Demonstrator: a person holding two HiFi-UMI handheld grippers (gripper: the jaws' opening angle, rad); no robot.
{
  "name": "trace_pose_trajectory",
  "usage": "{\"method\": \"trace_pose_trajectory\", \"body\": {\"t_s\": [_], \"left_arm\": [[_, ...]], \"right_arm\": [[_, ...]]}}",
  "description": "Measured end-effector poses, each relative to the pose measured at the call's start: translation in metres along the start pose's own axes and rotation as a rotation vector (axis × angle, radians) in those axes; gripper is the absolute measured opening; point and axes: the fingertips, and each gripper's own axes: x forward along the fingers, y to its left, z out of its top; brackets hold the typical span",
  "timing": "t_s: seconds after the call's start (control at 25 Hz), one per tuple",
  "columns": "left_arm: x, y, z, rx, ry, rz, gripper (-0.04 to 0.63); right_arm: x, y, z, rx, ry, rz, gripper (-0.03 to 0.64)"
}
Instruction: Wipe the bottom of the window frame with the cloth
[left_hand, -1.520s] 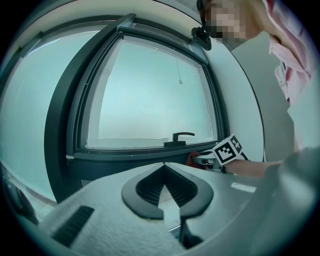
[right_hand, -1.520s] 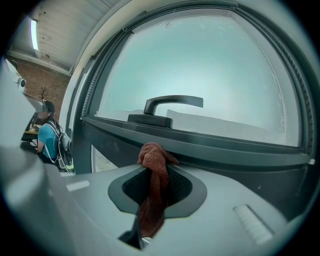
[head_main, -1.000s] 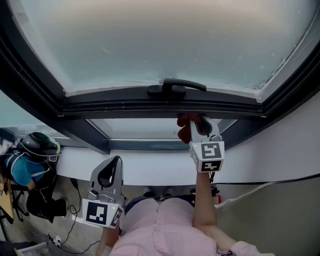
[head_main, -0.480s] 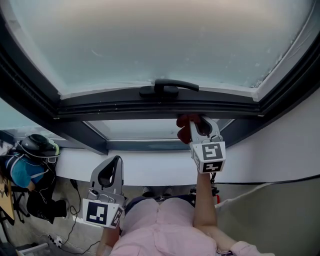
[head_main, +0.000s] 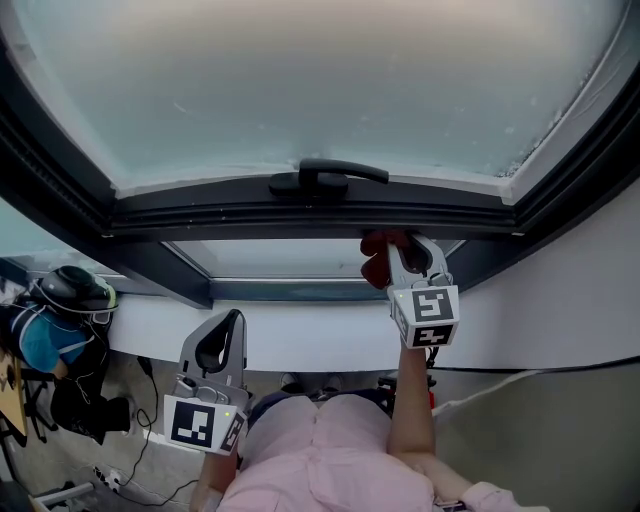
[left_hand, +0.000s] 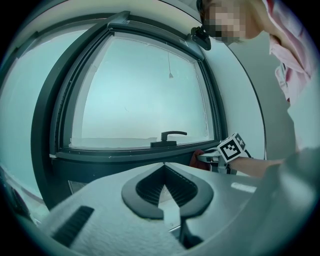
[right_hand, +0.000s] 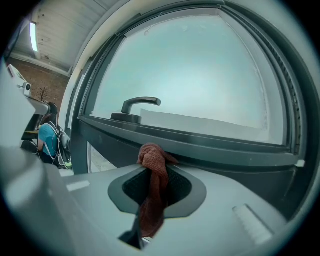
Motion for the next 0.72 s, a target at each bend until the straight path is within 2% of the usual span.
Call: {"method": "trace_pose_trajectory", "body": {"t_s": [0.72], "left_arm": [[0.022,-0.034,0.003,0.006,-0.006,-0.033,-0.002]], "right_arm": [[-0.026,-0.070,-0.016,0.053,0.003,-0.099,0.057]]}}
